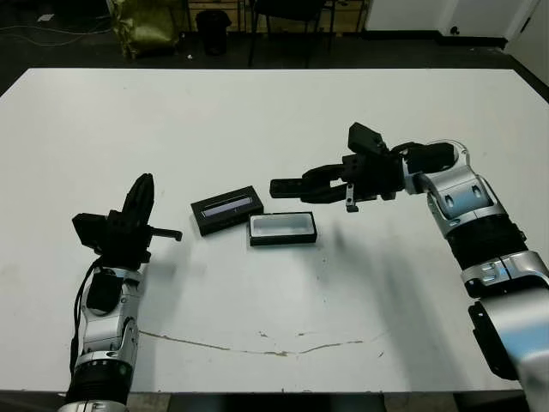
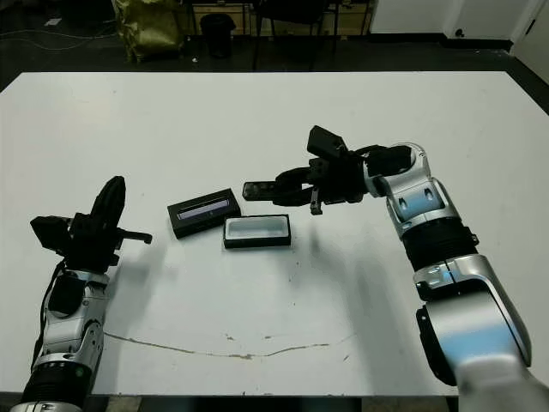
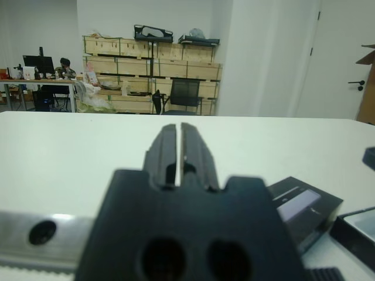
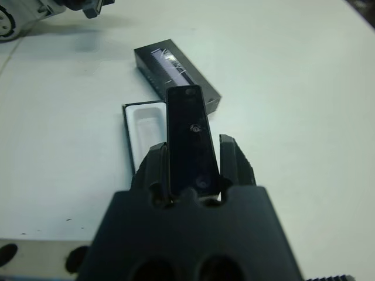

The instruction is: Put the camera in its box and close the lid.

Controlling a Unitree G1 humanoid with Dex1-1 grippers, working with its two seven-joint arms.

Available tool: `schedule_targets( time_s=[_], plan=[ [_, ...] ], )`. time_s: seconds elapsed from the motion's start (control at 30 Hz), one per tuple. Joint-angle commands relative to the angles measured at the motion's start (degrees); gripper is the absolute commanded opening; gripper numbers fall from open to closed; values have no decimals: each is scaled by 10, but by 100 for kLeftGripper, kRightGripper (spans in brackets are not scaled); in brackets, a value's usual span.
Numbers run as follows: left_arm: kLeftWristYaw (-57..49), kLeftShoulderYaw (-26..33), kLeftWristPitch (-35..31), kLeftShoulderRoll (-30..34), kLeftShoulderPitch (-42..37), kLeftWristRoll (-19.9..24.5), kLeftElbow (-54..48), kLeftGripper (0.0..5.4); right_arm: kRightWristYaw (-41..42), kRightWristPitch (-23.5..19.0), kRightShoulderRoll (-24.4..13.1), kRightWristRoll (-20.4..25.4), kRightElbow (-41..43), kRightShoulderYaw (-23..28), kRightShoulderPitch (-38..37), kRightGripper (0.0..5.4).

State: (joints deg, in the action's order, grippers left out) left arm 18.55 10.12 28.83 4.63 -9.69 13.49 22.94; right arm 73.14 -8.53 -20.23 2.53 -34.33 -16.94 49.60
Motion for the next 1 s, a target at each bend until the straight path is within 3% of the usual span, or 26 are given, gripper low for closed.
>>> schedule_targets(
  time_s=[0.03,0.3,0.9,1.0],
  plan=[
    [-2,-1,-7,-3,20,0,17,0,9,-6,5,-5,-6,-11,-3,68],
    [1,0,5,-2,19,-2,26,0,8,1,7,-23,-2,-33,-10,68],
    [-5,0,7,-6,21,-6,30,0,4,-52,13,-51,14,-68,-10,68],
    [-4,0,7,-4,21,-5,32,0,2,-42,17,-54,9,-72,-15,68]
  ],
)
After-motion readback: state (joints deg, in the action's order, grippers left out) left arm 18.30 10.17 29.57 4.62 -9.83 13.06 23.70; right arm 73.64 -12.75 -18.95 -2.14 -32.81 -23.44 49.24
